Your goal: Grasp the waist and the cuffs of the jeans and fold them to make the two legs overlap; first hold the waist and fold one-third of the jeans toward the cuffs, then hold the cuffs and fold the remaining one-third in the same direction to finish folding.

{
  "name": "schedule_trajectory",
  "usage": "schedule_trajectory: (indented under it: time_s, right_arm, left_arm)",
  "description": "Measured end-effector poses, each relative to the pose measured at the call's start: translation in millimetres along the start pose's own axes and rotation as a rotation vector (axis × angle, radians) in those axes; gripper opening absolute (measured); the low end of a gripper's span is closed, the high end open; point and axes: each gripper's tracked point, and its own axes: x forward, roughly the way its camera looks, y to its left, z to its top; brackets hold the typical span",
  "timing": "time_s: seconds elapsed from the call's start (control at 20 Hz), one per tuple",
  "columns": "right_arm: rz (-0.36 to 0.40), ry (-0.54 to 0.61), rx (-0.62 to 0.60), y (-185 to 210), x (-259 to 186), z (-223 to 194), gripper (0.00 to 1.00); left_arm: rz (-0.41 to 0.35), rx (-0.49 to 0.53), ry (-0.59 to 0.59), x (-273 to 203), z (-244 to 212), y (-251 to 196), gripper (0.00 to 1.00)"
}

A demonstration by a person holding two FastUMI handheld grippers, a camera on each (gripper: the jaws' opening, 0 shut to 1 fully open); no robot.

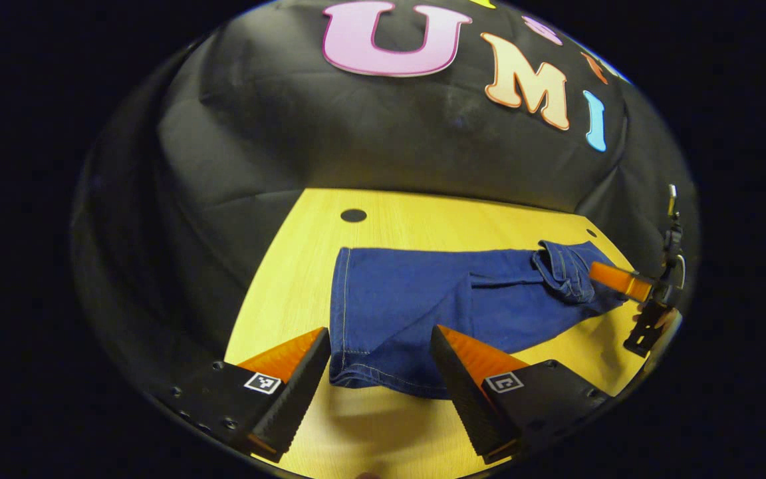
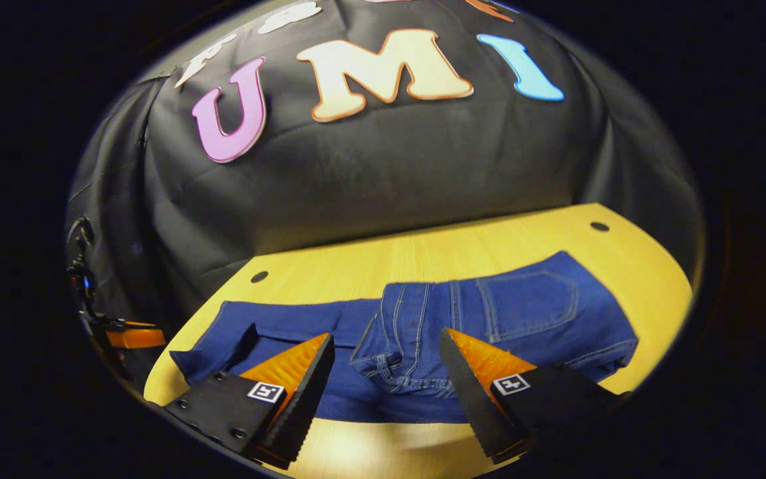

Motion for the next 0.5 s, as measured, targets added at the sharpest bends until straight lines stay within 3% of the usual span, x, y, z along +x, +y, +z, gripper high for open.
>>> schedule_trajectory:
  time_s: [0.3,0.5]
  right_arm:
    - [-0.079,-0.068,-0.011,-36.2,-39.4,43.5,0.98]
    - [-0.126,-0.066,-0.003,-55.2,-47.0,42.5,0.98]
  left_arm:
    - [0.022,-0.019,0.163,43.8,-40.3,29.2,0.96]
    - [0.006,0.02,0.213,45.7,-47.8,29.7,0.96]
